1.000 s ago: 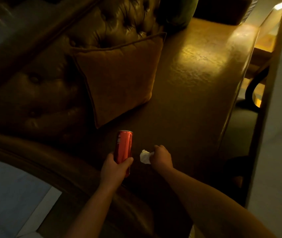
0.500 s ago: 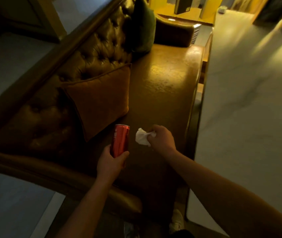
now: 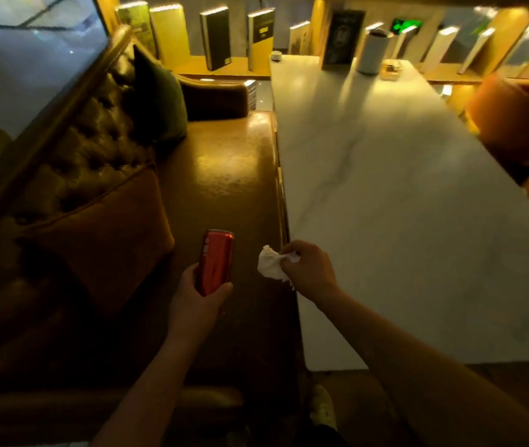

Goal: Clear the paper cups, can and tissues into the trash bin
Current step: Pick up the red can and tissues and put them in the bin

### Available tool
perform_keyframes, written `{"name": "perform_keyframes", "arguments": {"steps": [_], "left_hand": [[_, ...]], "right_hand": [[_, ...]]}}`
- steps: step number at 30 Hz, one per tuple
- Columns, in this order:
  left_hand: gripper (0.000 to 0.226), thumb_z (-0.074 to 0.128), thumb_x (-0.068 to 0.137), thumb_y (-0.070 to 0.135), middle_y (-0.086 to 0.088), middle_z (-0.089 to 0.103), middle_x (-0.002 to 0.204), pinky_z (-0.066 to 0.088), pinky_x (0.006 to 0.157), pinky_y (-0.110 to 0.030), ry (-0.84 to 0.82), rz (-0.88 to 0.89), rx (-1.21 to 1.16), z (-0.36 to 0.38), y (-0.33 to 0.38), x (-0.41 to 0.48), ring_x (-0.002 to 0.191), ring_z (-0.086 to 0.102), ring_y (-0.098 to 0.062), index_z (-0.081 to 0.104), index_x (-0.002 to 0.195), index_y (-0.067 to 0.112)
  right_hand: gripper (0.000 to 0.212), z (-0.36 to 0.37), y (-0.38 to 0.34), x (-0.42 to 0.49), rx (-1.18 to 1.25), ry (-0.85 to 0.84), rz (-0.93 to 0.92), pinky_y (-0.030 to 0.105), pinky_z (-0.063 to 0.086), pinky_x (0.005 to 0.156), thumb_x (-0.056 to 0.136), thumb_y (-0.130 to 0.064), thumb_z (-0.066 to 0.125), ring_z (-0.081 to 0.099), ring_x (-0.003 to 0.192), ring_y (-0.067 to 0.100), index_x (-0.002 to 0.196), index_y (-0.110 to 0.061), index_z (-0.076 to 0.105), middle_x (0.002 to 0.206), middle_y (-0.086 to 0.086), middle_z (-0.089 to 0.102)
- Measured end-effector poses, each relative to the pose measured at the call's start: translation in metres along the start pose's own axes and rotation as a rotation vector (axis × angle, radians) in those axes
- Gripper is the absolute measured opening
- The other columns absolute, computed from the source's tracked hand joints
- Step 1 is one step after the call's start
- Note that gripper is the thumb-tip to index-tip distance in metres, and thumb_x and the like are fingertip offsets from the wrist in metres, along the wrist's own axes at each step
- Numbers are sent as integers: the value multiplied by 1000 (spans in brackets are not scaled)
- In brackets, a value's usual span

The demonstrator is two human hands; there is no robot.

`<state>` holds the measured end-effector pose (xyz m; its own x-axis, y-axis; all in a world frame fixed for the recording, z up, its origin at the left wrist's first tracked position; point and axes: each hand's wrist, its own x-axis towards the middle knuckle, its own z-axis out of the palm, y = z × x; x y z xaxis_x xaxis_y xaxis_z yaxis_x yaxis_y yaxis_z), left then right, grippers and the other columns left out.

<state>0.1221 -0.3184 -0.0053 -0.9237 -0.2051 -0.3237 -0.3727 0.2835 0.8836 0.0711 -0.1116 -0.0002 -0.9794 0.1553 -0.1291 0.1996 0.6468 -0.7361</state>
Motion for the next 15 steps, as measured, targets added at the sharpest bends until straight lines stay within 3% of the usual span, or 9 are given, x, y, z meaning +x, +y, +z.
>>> {"name": "perform_keyframes", "arguments": {"steps": [5, 9, 15], "left_hand": [[77, 75, 79, 33, -3, 53, 129, 58, 68, -37, -88, 90, 54, 23, 25, -9, 95, 61, -17, 34, 144, 25], [72, 75, 81, 29, 2, 53, 119, 50, 60, -28, -132, 124, 80, 48, 41, -22, 81, 55, -2, 37, 142, 23], [70, 77, 78, 30, -3, 59, 117, 58, 79, -49, -183, 149, 152, 103, 61, -48, 97, 63, -24, 42, 138, 21]], "right_hand": [[17, -39, 16, -22, 15, 103, 44, 34, 56, 69, 76, -17, 60, 67, 78, 20, 87, -19, 72, 85, 1, 70], [13, -70, 34, -37, 49, 181, 80, 35, 56, 67, 75, -18, 61, 68, 73, 23, 84, -19, 71, 80, 0, 68], [13, -127, 80, -61, 69, 284, 143, 24, 42, 66, 76, -18, 63, 61, 81, 18, 85, -18, 72, 83, 1, 66]]}}
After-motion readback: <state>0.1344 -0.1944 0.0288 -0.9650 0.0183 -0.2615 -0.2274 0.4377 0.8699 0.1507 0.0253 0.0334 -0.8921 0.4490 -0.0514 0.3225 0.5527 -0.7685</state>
